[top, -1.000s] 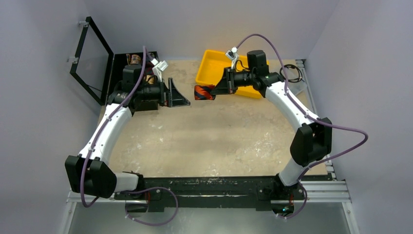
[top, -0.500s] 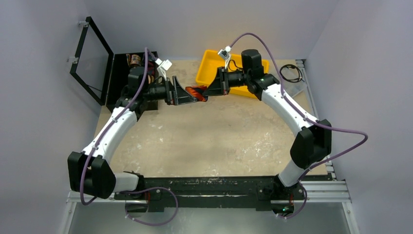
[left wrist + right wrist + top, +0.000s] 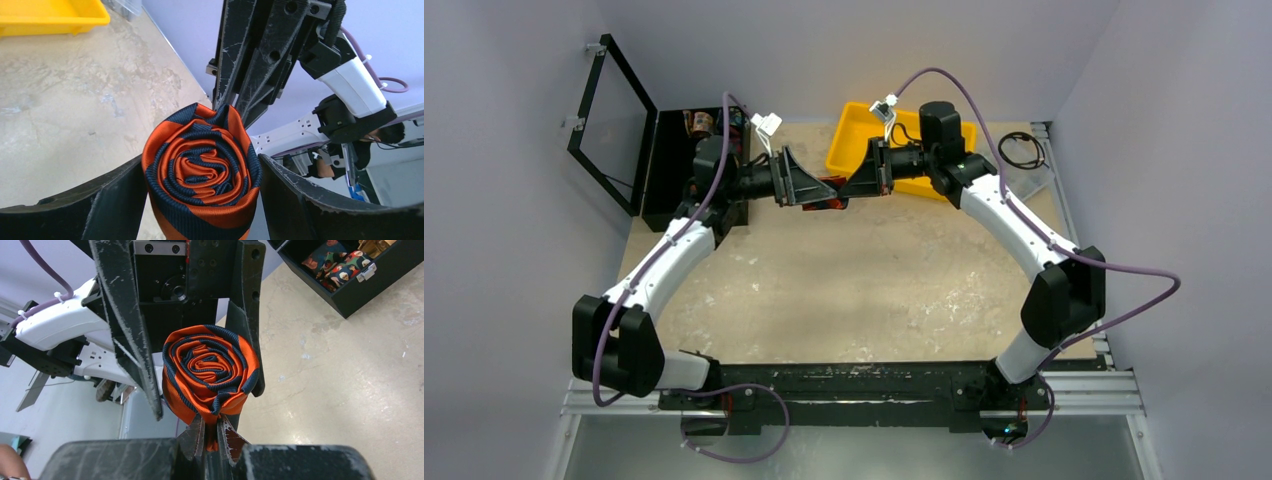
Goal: Roll the ties
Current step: Place the tie in the storage box.
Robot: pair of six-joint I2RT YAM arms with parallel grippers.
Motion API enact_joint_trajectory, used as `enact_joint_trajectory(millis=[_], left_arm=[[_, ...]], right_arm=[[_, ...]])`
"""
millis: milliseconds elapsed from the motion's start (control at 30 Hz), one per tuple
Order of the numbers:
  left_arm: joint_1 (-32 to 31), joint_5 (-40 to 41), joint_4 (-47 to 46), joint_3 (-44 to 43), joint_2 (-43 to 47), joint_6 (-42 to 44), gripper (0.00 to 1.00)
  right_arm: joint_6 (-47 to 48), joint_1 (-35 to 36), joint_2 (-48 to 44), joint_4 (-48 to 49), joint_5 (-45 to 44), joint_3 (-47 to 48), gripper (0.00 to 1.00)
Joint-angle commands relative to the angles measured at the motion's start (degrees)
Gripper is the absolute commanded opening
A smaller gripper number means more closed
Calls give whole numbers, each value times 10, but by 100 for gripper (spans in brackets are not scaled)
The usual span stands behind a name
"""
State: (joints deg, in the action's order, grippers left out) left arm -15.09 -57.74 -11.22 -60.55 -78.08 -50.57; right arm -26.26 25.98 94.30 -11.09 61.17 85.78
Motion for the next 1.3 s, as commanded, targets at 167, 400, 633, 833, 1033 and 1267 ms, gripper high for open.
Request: enact_joint_trajectory(millis=[167, 400, 633, 833, 1033, 1267], left_arm=[[-3, -21, -32, 3, 10, -23, 76], [-3, -13, -31, 9, 14, -26, 51], [5, 7, -23, 9, 33, -18, 0], [7, 26, 101, -29, 44, 64, 0], [27, 64, 284, -94, 43, 194, 0], [112, 147, 468, -218, -5, 379, 0]], right_arm=[[-24, 3, -27, 46, 20, 3, 0], [-25, 3, -35, 41, 9, -8, 0], [-26, 2, -49, 44, 11, -31, 0], [-23, 0, -50, 36, 0, -27, 30], [13, -26, -54, -9, -32, -4, 93], [50, -86, -58, -49, -60, -1, 98]])
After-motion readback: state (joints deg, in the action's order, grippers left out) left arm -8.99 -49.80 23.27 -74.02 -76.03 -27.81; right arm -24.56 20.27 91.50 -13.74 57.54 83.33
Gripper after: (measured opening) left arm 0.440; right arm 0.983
